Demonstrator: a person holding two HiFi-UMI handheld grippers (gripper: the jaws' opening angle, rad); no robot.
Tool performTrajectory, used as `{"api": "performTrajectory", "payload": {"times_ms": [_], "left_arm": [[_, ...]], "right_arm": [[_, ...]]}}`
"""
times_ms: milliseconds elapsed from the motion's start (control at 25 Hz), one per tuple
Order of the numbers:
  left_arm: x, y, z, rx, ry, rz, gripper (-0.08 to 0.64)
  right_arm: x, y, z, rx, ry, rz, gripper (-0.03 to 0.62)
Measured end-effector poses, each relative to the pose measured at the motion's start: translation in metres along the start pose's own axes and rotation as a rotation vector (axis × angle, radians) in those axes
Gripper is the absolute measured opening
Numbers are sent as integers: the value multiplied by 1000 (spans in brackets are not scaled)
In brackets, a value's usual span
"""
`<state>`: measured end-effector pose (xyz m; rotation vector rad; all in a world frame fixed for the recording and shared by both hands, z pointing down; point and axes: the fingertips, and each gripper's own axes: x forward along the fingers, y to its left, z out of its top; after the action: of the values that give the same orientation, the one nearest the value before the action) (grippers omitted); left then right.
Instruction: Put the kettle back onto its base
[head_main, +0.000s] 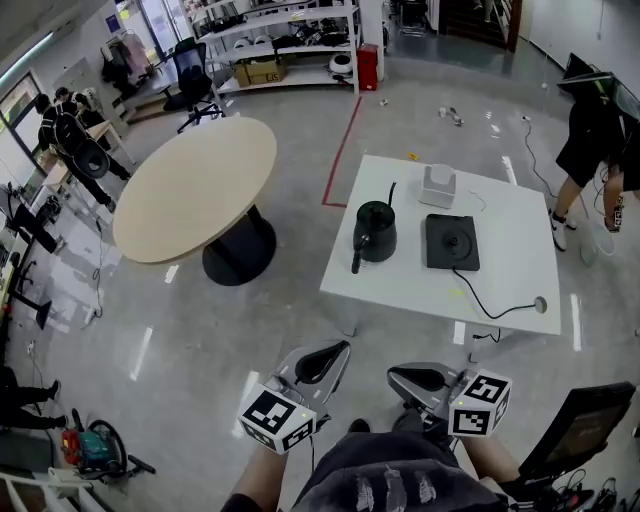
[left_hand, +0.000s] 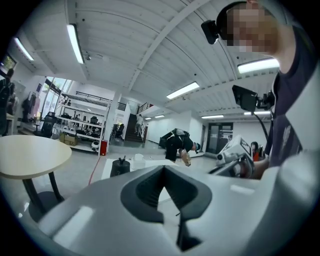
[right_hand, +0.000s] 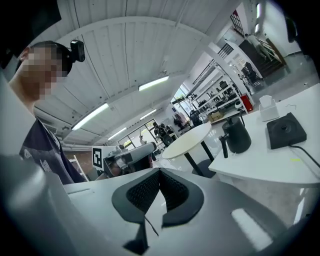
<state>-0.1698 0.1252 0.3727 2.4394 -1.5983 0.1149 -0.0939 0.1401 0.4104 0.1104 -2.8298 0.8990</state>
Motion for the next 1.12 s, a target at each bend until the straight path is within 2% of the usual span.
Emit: {"api": "performTrajectory", "payload": {"times_ms": [360,520,680,880,1040,1120], "left_arm": [[104,-27,8,53,92,-29,2],[145,-40,12,65,123,-23,2],[172,-39,19,64,129,47,2],[174,-15,17,89,158,164,2],[169,17,13,100,167,276,2],[170,35,7,108,174,304,2]], "right_arm": [[-59,-82,29,50,-69,-14,2],[-83,-109,37,69,-65,11,2],[-92,-126,42,60,-18,67,2],[-87,-139,55,25,4,129,2],[-84,-154,63,22,4,124,2],[-84,-163,67,15,4,102,2]]}}
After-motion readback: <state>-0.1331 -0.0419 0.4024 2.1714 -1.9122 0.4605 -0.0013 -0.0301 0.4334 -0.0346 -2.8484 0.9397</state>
